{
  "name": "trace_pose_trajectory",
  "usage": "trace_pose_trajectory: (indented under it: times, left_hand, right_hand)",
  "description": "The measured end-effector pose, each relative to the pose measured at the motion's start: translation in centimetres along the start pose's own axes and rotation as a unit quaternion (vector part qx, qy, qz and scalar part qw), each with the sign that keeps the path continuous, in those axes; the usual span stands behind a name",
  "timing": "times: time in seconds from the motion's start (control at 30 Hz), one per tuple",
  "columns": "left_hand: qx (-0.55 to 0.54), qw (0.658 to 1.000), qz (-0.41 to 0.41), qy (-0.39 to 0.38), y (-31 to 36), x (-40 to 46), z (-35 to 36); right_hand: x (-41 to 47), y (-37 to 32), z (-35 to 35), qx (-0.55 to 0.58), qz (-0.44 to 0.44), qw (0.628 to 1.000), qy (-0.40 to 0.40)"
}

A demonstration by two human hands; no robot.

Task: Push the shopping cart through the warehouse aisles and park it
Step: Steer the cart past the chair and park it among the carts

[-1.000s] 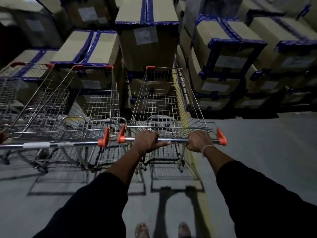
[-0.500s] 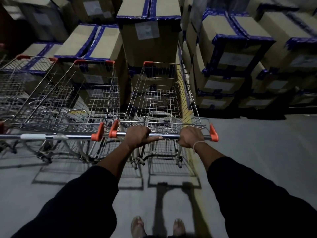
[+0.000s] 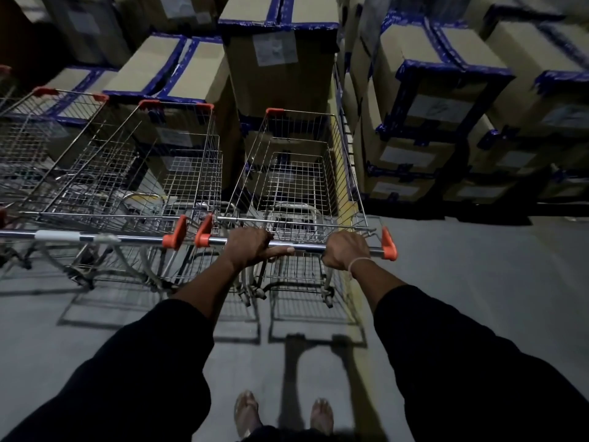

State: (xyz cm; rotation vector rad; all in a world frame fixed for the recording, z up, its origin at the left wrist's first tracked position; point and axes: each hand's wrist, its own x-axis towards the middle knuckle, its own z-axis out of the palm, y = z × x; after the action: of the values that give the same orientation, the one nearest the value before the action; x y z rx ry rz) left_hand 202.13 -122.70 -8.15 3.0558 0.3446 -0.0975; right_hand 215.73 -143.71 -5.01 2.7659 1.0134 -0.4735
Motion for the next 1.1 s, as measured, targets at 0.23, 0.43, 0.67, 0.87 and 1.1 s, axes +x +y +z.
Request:
trace_pose_trajectory:
  times: [0.23, 0.43, 0.67, 0.87, 1.1]
  left_hand:
    - [0.002, 1.0, -0.01, -0.022, 0.1, -1.5, 0.0]
    - [0.003, 1.0, -0.013, -0.015, 1.1, -2.2, -1.0]
    - [-0.018, 0.999, -0.019, 0.026, 0.3, -4.7, 0.4]
    - [-0.074, 0.996, -0.015, 0.055, -0.3, -8.3, -0.9]
    - [-0.052, 0.994, 0.029, 0.097, -6.6, -12.5, -1.0]
  right_hand:
    - [-0.6, 0.1, 0.9, -0.008, -0.016, 0.999, 0.026]
    - [-0.3, 0.0, 1.1, -0.025, -0.015, 0.999, 0.023]
    - [-0.1, -1.1, 1.7, -0.028, -0.062, 0.994, 0.083]
    - [-1.3, -5.7, 2.2, 0.032, -0.098, 0.99, 0.1]
    - [-2.7, -14.4, 2.1, 0.087, -0.151, 0.971, 0.165]
